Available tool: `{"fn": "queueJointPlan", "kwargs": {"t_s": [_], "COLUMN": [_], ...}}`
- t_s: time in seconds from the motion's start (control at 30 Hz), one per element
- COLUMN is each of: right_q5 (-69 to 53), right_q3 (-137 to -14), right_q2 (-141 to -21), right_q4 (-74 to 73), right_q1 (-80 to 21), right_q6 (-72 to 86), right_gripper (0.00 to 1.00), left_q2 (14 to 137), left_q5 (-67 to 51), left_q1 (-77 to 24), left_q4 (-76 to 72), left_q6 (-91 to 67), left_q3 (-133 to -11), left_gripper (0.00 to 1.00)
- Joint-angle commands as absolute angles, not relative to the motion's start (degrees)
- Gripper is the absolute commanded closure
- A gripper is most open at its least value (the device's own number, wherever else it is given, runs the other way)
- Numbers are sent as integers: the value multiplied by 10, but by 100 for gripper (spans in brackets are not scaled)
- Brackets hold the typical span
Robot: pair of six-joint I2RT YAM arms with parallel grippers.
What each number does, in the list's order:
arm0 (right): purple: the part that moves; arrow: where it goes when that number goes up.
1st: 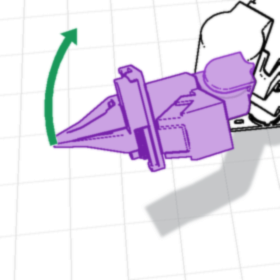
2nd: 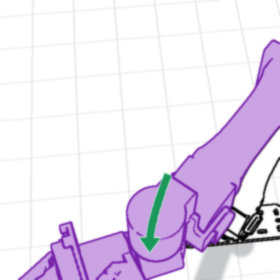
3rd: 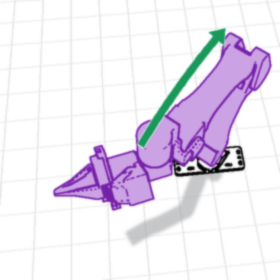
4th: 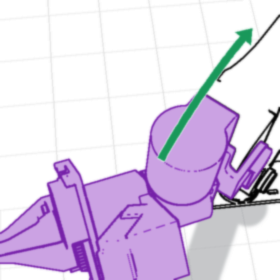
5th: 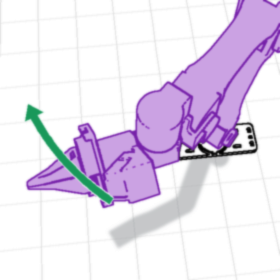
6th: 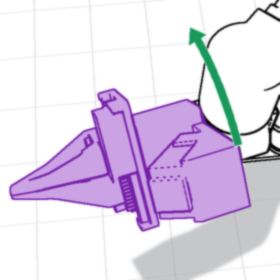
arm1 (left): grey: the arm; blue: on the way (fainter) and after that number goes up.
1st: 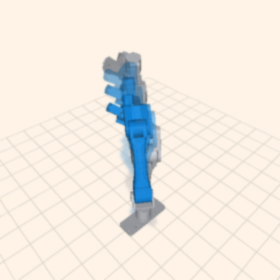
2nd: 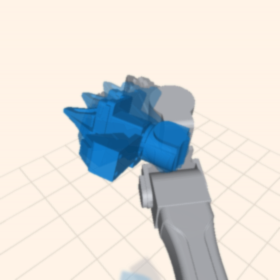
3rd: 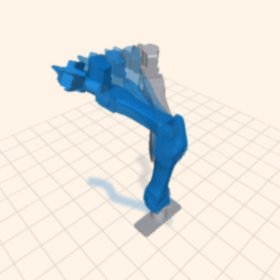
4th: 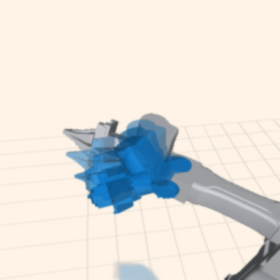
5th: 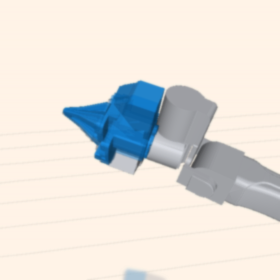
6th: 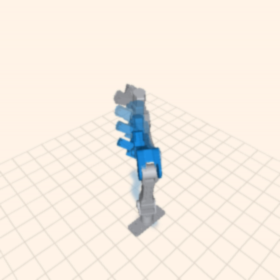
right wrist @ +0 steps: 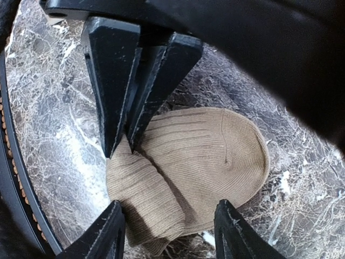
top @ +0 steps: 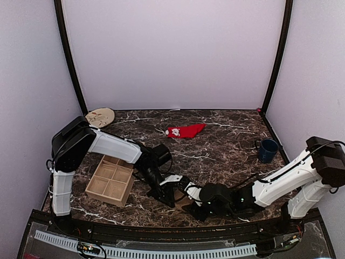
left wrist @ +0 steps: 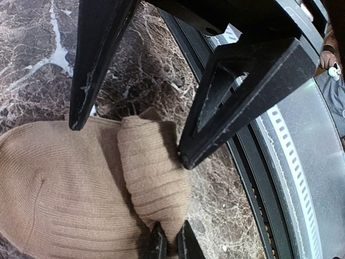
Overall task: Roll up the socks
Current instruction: Roll the sock at the center of the board.
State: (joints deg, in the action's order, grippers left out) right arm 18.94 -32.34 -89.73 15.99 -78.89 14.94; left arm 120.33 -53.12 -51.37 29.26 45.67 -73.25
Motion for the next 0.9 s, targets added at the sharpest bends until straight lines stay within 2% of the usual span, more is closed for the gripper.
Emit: {"fn": "queueJointPlan", "kwargs": {"t_s": [0.0,0.23,0.57,0.67,0.87], "right_q5": [178,157,158,156,163], "right_q3": [-328,-324,-331,-336,-332], "right_q2": [-892,-895,-934,-949,-948], "right_q4": [182,187,210,217,231], "right_q1": [-798,-798,-798,-798,-798], "right_q6": [137,123,97,90,87], "right_gripper": [43,38,39,44,60], "left_q2": [1216,1222,1221,1221,1226], "left_q5": [-520,-524,-530,-531,-532], "left_q1": [-514,-510,-509,-508,-507], "left_q4": [323,329,336,336,339], "left_q6": [462,465,470,471,472], "left_q3": [-738,-745,-746,-747,-749], "left_gripper": [97,97,97,97,97]}}
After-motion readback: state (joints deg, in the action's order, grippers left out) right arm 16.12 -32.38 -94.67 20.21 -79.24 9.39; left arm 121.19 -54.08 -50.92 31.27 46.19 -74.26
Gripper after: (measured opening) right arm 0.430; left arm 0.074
